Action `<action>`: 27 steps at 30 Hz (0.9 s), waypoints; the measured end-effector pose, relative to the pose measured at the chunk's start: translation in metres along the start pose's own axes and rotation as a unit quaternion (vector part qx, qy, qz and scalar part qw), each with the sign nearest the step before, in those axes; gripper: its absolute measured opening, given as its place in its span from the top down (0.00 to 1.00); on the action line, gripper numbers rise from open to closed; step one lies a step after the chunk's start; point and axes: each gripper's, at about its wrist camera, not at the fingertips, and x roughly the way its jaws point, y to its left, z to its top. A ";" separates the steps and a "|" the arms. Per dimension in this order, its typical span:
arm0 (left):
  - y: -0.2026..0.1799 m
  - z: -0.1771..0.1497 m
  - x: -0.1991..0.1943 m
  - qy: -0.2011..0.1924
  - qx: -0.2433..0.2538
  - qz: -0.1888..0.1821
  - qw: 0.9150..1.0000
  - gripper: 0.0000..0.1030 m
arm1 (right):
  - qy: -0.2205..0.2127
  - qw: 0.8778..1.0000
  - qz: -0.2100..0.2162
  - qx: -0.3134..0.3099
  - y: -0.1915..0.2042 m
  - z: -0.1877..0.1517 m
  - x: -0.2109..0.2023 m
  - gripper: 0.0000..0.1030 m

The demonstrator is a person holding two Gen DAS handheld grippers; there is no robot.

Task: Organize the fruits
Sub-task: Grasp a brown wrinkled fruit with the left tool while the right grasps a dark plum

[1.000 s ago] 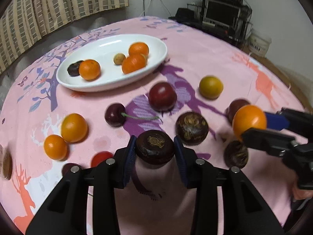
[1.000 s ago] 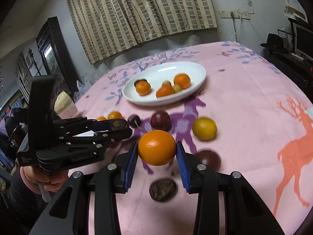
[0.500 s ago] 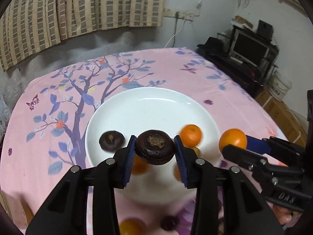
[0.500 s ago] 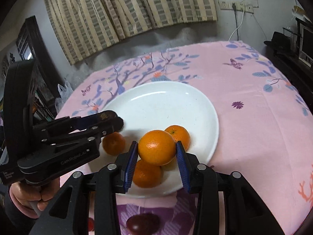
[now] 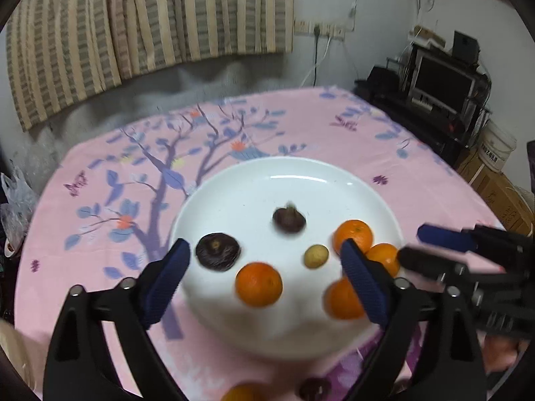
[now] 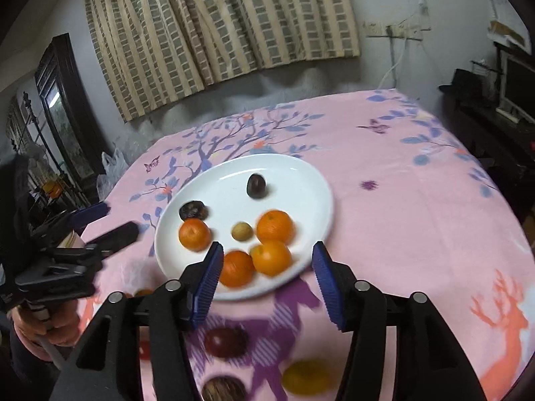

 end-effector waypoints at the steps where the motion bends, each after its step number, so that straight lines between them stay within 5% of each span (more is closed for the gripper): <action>1: 0.002 -0.009 -0.019 -0.011 -0.003 0.004 1.000 0.06 | -0.003 1.000 -0.006 0.004 -0.005 -0.008 -0.010 0.45; 7: 0.010 -0.080 -0.082 -0.033 -0.033 -0.012 0.999 0.05 | 0.024 0.998 -0.035 0.045 -0.026 -0.084 -0.049 0.45; 14: 0.004 -0.152 -0.085 0.007 -0.055 -0.031 0.998 0.05 | 0.047 0.997 -0.033 0.046 -0.013 -0.129 -0.052 0.45; 27: -0.011 -0.174 -0.090 0.021 -0.043 -0.034 0.998 0.05 | 0.075 0.994 -0.035 0.069 -0.007 -0.136 -0.029 0.44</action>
